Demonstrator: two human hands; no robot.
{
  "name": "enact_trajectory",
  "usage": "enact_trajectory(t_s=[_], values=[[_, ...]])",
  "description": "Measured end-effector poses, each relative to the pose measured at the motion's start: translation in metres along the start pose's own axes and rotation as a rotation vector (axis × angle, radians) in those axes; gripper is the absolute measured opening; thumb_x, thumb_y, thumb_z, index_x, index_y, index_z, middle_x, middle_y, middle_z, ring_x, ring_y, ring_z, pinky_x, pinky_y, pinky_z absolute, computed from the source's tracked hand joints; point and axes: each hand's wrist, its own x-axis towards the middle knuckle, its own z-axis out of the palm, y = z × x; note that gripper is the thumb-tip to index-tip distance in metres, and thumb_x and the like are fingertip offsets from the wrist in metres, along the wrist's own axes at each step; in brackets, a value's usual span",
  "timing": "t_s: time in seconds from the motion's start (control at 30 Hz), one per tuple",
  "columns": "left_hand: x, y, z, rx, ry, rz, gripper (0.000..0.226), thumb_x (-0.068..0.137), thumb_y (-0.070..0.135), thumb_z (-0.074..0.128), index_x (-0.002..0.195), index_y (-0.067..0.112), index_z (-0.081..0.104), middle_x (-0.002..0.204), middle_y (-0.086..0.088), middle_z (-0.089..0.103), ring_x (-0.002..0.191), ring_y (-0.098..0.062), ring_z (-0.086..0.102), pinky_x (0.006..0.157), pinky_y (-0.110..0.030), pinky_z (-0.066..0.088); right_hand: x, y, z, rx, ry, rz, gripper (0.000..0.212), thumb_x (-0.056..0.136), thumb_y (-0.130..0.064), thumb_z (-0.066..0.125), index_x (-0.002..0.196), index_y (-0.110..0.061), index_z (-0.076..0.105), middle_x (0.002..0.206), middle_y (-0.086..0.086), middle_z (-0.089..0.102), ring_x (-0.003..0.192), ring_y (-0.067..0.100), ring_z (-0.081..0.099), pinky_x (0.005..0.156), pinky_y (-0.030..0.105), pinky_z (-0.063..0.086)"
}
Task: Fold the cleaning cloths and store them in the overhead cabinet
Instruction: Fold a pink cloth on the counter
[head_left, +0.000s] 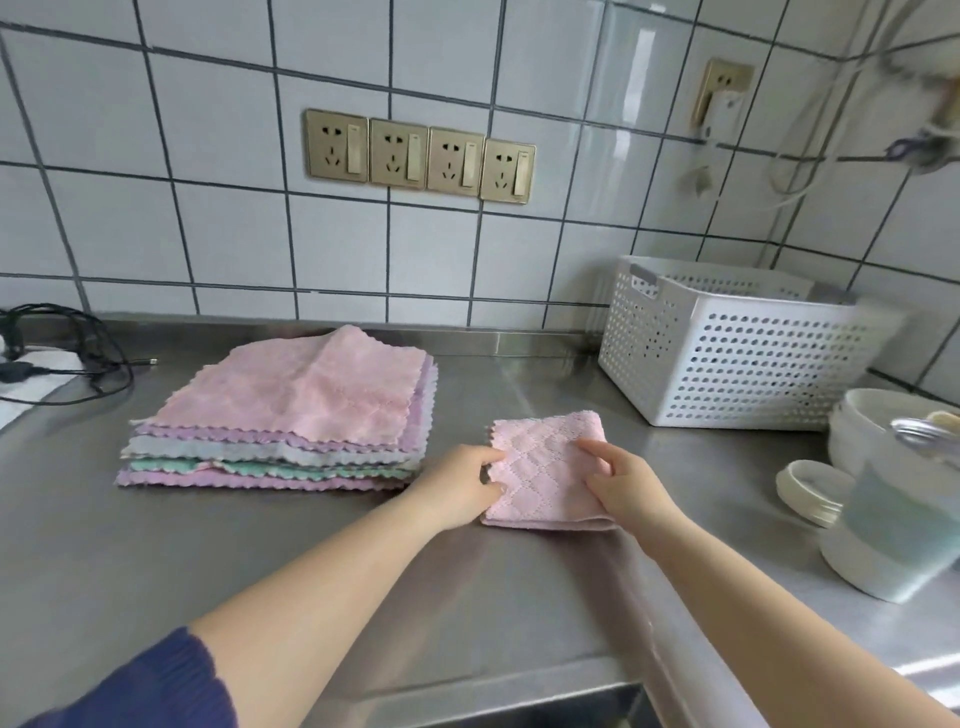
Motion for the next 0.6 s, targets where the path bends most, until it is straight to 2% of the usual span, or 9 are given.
enact_trajectory(t_s=[0.07, 0.1, 0.17, 0.27, 0.33, 0.4, 0.47, 0.6], values=[[0.013, 0.002, 0.006, 0.072, 0.006, 0.011, 0.049, 0.090, 0.027, 0.056, 0.138, 0.024, 0.045, 0.127, -0.009, 0.053, 0.111, -0.024, 0.055, 0.091, -0.026, 0.040, 0.013, 0.004, -0.003, -0.113, 0.016, -0.031, 0.058, 0.083, -0.003, 0.039, 0.132, -0.033, 0.051, 0.131, -0.001, 0.056, 0.107, 0.016, 0.051, 0.081, 0.020, 0.035], [0.019, 0.001, 0.009, 0.130, 0.018, 0.022, 0.048, 0.090, 0.030, 0.056, 0.137, 0.024, 0.045, 0.129, -0.006, 0.049, 0.113, -0.023, 0.053, 0.094, -0.028, 0.040, 0.019, 0.007, -0.003, -0.174, 0.016, -0.048, 0.058, 0.084, -0.004, 0.039, 0.134, -0.032, 0.048, 0.134, -0.001, 0.054, 0.113, 0.018, 0.051, 0.082, 0.022, 0.036], [0.026, -0.002, 0.013, 0.348, 0.085, 0.065, 0.042, 0.089, 0.036, 0.054, 0.130, 0.028, 0.051, 0.130, -0.002, 0.045, 0.119, -0.022, 0.046, 0.099, -0.033, 0.038, 0.030, 0.013, -0.001, -0.331, -0.003, -0.079, 0.059, 0.084, -0.007, 0.042, 0.139, -0.028, 0.043, 0.147, 0.003, 0.041, 0.132, 0.021, 0.040, 0.095, 0.025, 0.038], [0.032, 0.000, 0.019, 0.563, 0.159, 0.173, 0.039, 0.091, 0.034, 0.044, 0.128, 0.025, 0.051, 0.146, -0.002, 0.031, 0.138, -0.021, 0.022, 0.111, -0.041, 0.020, 0.036, 0.012, 0.007, -0.575, -0.047, -0.151, 0.058, 0.087, -0.014, 0.041, 0.142, -0.031, 0.035, 0.158, 0.004, 0.015, 0.145, 0.022, 0.017, 0.114, 0.039, 0.025], [0.036, 0.005, 0.024, 0.566, 0.087, 0.220, 0.046, 0.095, 0.028, 0.035, 0.140, 0.018, 0.036, 0.158, -0.001, 0.010, 0.146, -0.016, 0.002, 0.117, -0.050, 0.002, 0.034, 0.006, 0.015, -0.698, -0.079, -0.227, 0.056, 0.091, -0.020, 0.038, 0.144, -0.034, 0.029, 0.159, -0.003, 0.011, 0.147, 0.017, 0.008, 0.116, 0.052, 0.010], [0.040, 0.006, 0.029, 0.592, -0.013, 0.209, 0.053, 0.096, 0.029, 0.027, 0.147, 0.016, 0.019, 0.159, 0.002, 0.001, 0.146, -0.013, -0.005, 0.115, -0.055, -0.007, 0.034, 0.005, 0.022, -0.788, -0.115, -0.288, 0.050, 0.096, -0.028, 0.031, 0.145, -0.033, 0.026, 0.158, -0.007, 0.013, 0.146, 0.012, 0.005, 0.112, 0.060, 0.004], [0.042, 0.002, 0.032, 0.585, -0.085, 0.154, 0.055, 0.097, 0.032, 0.022, 0.149, 0.016, 0.012, 0.159, 0.002, -0.001, 0.146, -0.010, -0.004, 0.113, -0.057, -0.010, 0.035, 0.008, 0.025, -0.850, -0.153, -0.287, 0.049, 0.098, -0.037, 0.025, 0.147, -0.033, 0.022, 0.157, -0.010, 0.015, 0.146, 0.010, 0.006, 0.110, 0.065, 0.004], [0.042, -0.005, 0.032, 0.570, -0.119, 0.118, 0.056, 0.098, 0.035, 0.019, 0.150, 0.016, 0.009, 0.159, 0.002, -0.003, 0.146, -0.009, -0.003, 0.115, -0.055, -0.008, 0.037, 0.016, 0.021, -0.872, -0.161, -0.188, 0.055, 0.095, -0.052, 0.022, 0.147, -0.035, 0.016, 0.158, -0.010, 0.009, 0.146, 0.012, 0.006, 0.112, 0.063, 0.003]])
